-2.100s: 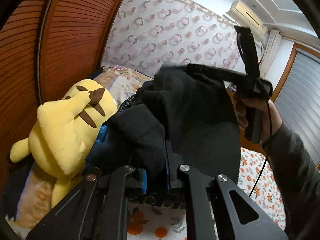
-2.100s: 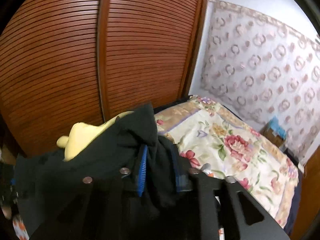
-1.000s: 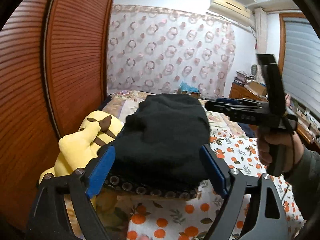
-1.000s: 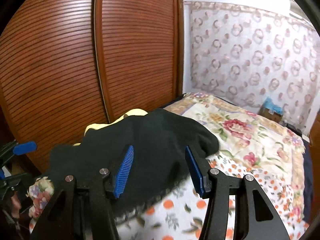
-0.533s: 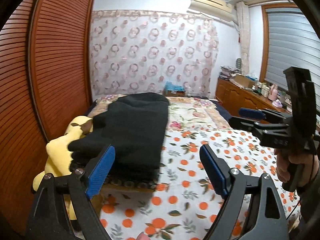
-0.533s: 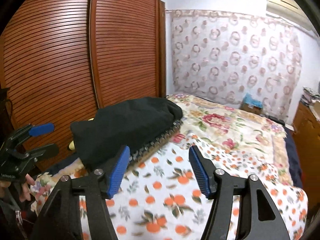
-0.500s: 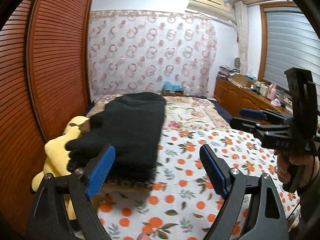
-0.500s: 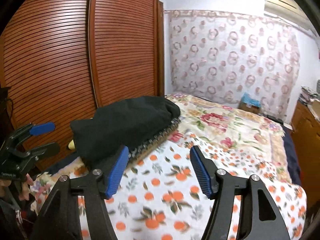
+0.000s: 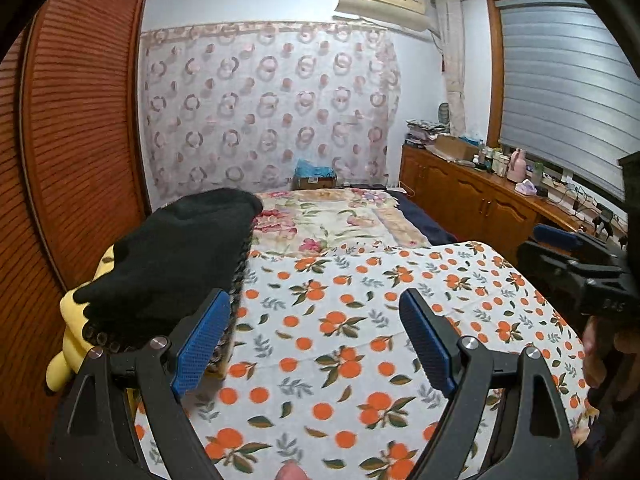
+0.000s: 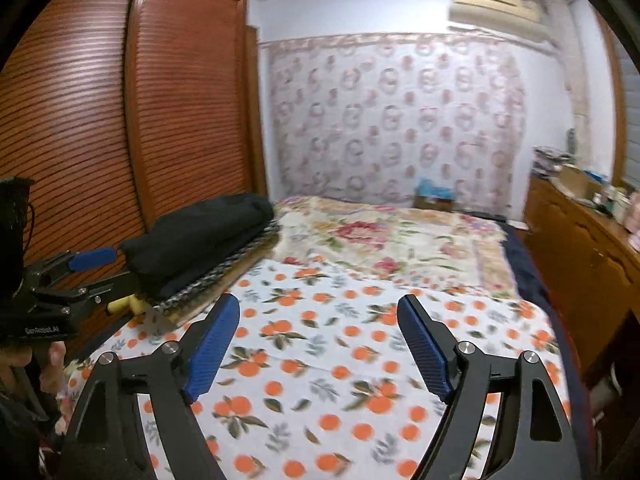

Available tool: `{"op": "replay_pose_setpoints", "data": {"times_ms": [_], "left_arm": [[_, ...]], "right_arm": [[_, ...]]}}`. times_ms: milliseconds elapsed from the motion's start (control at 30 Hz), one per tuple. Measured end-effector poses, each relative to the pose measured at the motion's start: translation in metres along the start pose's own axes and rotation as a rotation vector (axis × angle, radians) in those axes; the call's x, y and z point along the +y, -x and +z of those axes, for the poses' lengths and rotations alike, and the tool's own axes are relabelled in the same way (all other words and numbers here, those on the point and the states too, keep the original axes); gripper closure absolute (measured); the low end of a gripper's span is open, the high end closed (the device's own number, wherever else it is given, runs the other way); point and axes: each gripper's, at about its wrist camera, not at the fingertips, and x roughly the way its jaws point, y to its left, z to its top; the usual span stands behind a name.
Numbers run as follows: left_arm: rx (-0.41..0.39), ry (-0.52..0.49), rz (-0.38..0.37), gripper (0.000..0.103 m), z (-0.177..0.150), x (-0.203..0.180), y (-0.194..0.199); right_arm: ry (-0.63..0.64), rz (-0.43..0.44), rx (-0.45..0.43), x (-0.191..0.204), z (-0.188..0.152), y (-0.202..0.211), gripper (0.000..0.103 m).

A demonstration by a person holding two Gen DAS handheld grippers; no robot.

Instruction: Fold small clothes

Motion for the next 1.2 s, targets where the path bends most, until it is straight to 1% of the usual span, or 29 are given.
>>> {"op": "replay_pose_setpoints", "data": {"times_ms": [67,200,267,467,600,867,1200], "left_arm": [[-0.007,-0.003,-0.004,0.016,0.005,-0.008,0.002],[-0.019,0.003,-0.011,0.016,0.012,-0.019,0.004],[-0.022,-0.005,-0.002,0.016,0.014,-0.025,0.005],[-0.025,-0.012,-0.005,0.016,0.014,-0.029,0.006],[-0.025,-0.014,-0.005,0.016,0.014,-0.029,0.006],[-0.022,-0.016,-0.005,0.016,0.014,-0.029,0.006],[-0.023,-0.016,-0.005,0.016,0.014,-0.030,0.006]], "right_arm": [[-0.016,-0.050,-0.019,-0.002,0.001,0.016,0.020],[-0.038,-0.101,-0.049,0.001,0.004,0.039,0.020],[-0.041,-0.113,-0.053,0.005,0.003,0.046,0.020],[-0.051,-0.143,-0.053,0.021,-0.001,0.050,0.020],[-0.059,-0.147,-0.060,0.027,-0.006,0.059,0.020],[-0.063,-0.163,-0.063,0.020,-0.011,0.054,0.020],[-0.060,-0.170,-0.071,0.013,-0.011,0.057,0.020]]}}
